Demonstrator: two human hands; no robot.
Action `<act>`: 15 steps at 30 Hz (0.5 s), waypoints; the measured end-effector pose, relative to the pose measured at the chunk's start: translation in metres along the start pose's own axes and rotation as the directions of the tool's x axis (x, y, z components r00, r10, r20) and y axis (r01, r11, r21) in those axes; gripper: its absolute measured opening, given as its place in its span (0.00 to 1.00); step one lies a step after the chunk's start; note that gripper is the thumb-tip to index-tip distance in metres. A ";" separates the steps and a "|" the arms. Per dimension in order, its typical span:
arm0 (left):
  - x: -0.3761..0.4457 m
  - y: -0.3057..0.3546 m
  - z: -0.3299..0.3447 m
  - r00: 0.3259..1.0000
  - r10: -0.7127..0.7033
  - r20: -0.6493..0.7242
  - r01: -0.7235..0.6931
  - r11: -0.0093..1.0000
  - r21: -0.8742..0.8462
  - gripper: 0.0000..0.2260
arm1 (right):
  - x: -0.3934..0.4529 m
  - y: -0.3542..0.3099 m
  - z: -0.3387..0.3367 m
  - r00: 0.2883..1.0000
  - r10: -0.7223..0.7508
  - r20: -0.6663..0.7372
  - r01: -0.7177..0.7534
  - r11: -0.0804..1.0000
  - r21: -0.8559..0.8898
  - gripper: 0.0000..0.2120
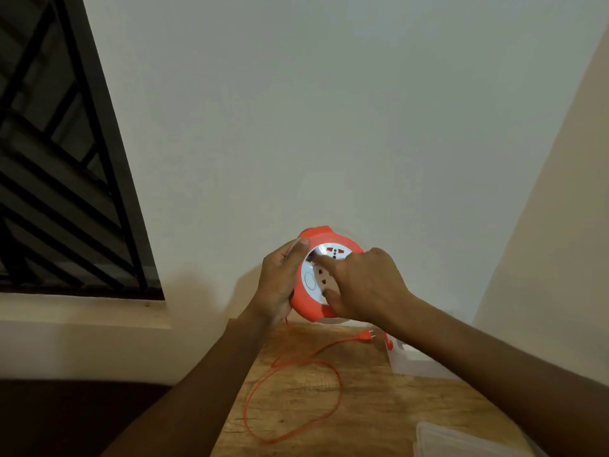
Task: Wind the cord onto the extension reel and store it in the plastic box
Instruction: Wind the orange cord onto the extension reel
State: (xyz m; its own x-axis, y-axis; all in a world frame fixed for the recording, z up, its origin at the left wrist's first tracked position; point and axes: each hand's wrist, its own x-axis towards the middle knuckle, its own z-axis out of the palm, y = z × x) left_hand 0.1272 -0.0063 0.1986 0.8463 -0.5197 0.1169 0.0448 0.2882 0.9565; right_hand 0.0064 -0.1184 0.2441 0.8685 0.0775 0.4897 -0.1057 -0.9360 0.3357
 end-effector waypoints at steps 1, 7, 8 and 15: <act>0.000 0.001 0.004 1.000 0.011 -0.027 -0.012 0.999 -0.038 0.11 | 0.002 0.000 0.000 0.996 0.085 -0.027 -0.084 0.996 0.040 0.31; -0.003 0.004 0.025 0.982 0.031 -0.186 -0.062 0.984 -0.167 0.08 | 0.016 -0.007 0.005 0.850 0.523 0.061 -0.503 0.774 0.385 0.28; -0.003 0.001 0.024 0.980 0.021 -0.198 -0.056 0.983 -0.173 0.07 | 0.017 -0.008 0.006 0.831 0.546 0.107 -0.535 0.730 0.426 0.27; -0.003 -0.003 0.009 0.991 0.008 -0.133 -0.025 0.991 -0.128 0.06 | 0.002 -0.004 -0.010 0.984 0.176 0.007 -0.175 0.976 0.131 0.14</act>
State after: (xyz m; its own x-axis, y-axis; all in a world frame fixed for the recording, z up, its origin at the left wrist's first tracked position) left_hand 0.1195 -0.0126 0.1980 0.9099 -0.4055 0.0881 0.0909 0.4019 0.9111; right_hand 0.0032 -0.1111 0.2518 0.8399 -0.0907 0.5350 -0.1916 -0.9720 0.1360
